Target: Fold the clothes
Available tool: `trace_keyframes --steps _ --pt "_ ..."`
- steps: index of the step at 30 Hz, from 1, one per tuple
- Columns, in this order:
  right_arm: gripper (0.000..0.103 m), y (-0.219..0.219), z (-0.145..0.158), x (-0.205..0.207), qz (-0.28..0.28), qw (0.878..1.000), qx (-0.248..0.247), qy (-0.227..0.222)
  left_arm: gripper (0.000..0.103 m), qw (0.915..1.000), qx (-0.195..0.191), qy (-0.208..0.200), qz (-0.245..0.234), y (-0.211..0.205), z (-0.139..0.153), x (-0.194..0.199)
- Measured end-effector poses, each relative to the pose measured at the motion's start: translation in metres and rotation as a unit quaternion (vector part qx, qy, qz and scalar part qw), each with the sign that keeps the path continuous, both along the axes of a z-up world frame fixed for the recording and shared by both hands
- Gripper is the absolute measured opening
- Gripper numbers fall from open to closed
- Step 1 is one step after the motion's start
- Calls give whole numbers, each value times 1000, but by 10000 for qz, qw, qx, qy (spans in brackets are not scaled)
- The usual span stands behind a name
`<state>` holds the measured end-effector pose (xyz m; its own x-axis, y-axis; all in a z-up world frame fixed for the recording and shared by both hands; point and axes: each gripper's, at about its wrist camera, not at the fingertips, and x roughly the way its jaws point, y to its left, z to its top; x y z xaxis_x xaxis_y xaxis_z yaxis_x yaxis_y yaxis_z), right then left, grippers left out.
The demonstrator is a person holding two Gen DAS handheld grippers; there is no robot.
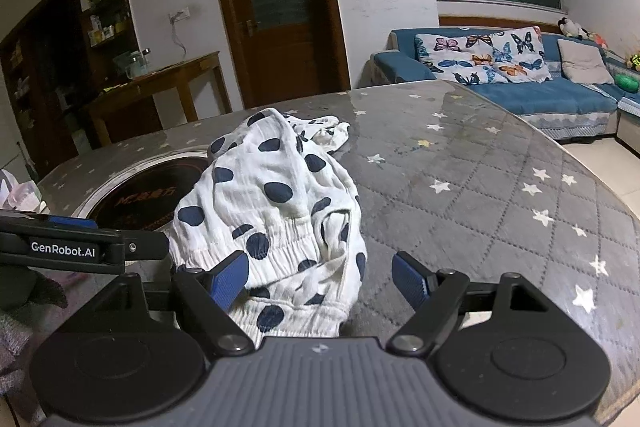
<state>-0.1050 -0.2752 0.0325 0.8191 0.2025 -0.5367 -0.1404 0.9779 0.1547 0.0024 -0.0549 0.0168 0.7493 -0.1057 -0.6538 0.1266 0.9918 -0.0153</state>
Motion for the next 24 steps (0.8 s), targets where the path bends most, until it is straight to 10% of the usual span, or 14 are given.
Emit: trace_keyframes --steps 17,24 --pt "60 10 -4 43 599 9980 187 90 103 9997 -152 -76 186 19 16 25" --pt "24 14 -2 46 817 9961 324 94 103 9991 -382 -115 163 28 29 29"
